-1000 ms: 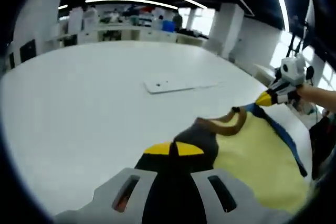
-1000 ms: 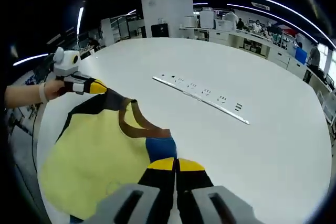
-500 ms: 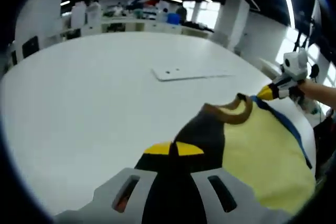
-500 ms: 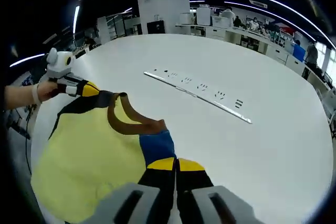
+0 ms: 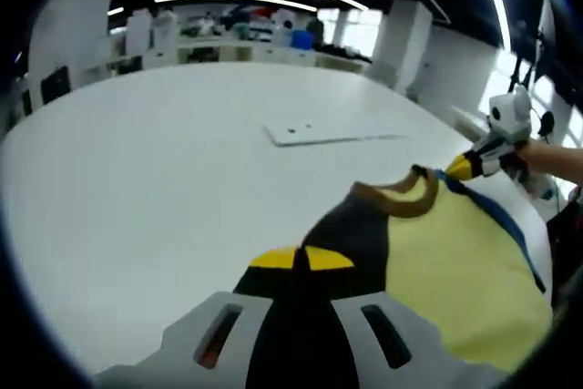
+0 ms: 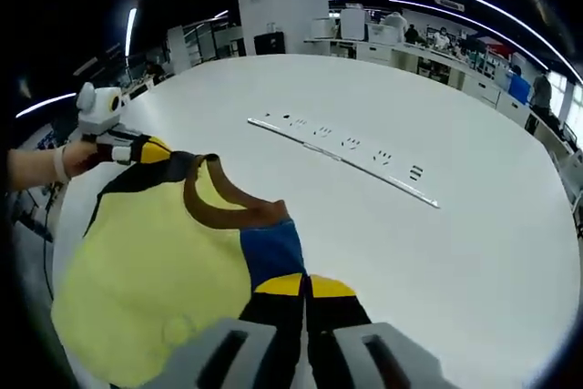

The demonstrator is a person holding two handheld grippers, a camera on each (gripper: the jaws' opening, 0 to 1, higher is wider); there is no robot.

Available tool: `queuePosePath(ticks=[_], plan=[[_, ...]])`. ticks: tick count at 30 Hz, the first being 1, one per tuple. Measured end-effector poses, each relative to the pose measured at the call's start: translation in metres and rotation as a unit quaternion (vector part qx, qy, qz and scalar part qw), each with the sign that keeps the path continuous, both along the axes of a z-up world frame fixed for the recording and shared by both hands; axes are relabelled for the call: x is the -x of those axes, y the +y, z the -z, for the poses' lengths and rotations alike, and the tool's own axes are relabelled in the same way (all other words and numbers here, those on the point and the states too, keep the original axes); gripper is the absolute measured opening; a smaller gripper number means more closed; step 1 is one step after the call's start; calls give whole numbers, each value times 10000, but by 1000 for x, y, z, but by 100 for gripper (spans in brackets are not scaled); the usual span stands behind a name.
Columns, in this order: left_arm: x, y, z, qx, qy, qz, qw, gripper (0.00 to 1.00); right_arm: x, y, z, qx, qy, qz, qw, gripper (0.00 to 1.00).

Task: Fold the garment on the visible template until the final outline fits inside the template.

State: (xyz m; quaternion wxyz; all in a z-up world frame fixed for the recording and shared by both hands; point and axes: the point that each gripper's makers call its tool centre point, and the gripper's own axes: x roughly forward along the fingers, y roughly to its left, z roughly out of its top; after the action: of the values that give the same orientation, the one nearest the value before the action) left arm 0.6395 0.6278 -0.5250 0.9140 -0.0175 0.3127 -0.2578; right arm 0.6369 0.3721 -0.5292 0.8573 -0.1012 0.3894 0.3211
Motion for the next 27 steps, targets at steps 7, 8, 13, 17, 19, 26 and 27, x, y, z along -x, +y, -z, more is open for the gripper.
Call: queuePosePath(ticks=[7,8,13,17,19,26,27], plan=[[4,-7,-6,-17,-147,217,9997,18,-3,1,-7,5,-267,-45,9996,22],[3,-7,-9,-97,-243,260,9993,21,-3,1,-10,-31,-308,-37,9995,25],[4,-10,-17,-111,-366,317,9988,43,-4,4,-20,-229,-453,-25,9987,44],[6,-13,-24,-203,-484,472,9975,62,2,7,-24,-239,-508,-197,9982,59],[9,-14,-26,-217,-474,538,9972,69,6,8,-28,-247,-596,-305,9974,68],[19,-12,-33,-167,-413,603,9972,79,14,2,-34,-307,-563,-303,9975,80],[21,-11,-34,-161,-408,608,9972,79,15,1,-35,-312,-576,-296,9974,80]])
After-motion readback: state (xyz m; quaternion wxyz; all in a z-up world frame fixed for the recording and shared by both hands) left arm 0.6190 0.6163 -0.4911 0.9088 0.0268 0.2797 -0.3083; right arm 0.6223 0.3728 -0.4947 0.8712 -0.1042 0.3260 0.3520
